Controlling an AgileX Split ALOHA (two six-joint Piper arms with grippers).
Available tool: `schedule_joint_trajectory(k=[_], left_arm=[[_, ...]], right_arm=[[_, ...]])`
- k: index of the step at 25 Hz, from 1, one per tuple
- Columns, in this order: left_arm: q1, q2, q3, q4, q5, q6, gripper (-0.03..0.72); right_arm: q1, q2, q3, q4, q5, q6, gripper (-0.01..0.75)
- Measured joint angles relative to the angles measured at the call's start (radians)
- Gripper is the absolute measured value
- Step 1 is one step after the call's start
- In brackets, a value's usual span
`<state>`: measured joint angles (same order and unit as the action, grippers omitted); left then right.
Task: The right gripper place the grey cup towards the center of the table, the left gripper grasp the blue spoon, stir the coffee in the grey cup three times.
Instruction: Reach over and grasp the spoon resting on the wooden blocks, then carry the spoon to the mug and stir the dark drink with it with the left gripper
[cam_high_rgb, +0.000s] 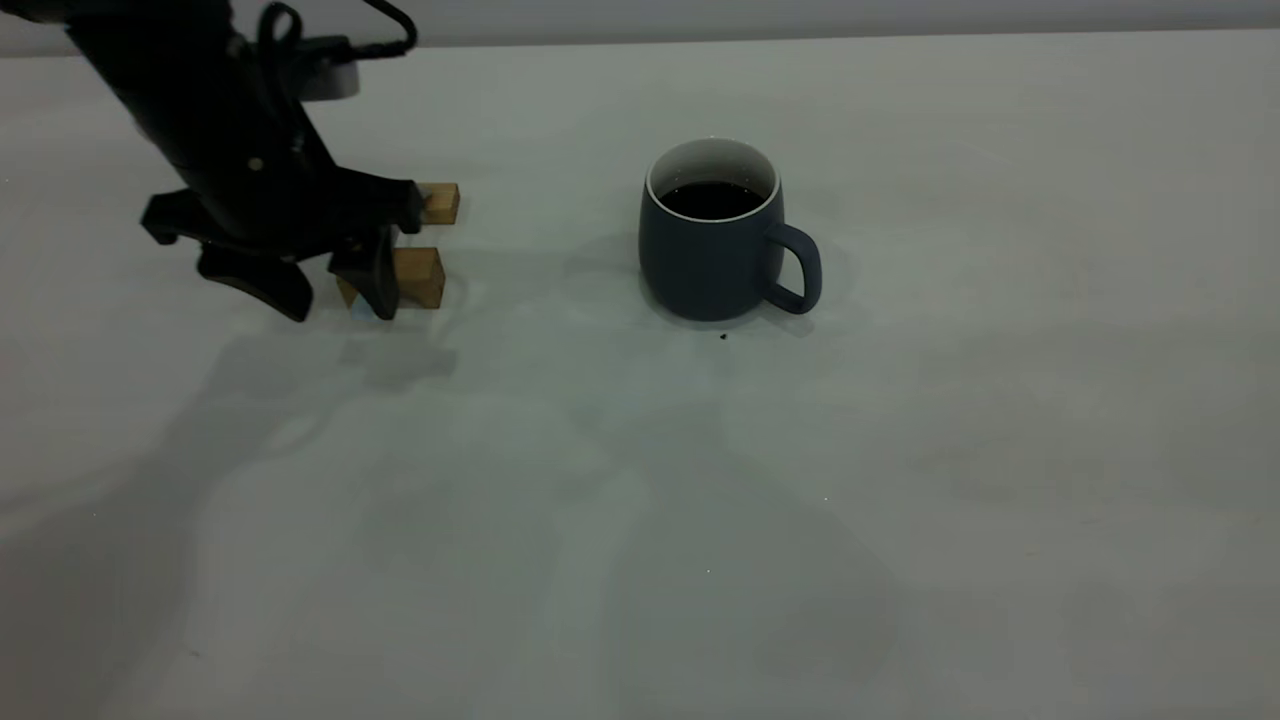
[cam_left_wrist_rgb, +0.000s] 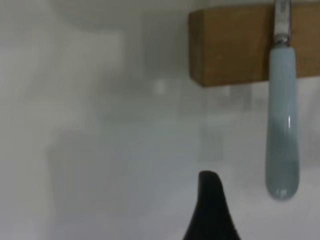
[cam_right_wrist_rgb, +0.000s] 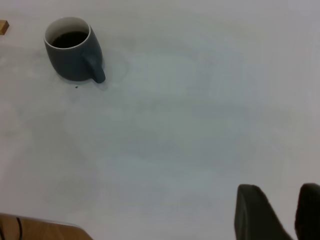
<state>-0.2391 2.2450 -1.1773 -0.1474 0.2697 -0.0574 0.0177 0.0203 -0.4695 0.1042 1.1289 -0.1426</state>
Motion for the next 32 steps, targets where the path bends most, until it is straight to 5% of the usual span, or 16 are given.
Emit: schedule_joint_trajectory(k=[10, 19, 24, 32], left_arm=[[-0.001, 0.091, -0.109, -0.005, 0.027, -0.001, 0.542], [-0.001, 0.093, -0.116, -0.042, 0.024, -0.002, 0.160], [-0.001, 0.080, -0.144, -0.079, 0.121, -0.006, 0.161], [-0.001, -0.021, -0.334, -0.088, 0.446, -0.127, 0.161]], right_arm=[[0.000, 0.000, 0.000, 0.000, 0.000, 0.000, 0.238], [0.000, 0.000, 0.000, 0.000, 0.000, 0.000, 0.238], [0.000, 0.000, 0.000, 0.000, 0.000, 0.000, 0.238], [0.000, 0.000, 0.000, 0.000, 0.000, 0.000, 0.238]])
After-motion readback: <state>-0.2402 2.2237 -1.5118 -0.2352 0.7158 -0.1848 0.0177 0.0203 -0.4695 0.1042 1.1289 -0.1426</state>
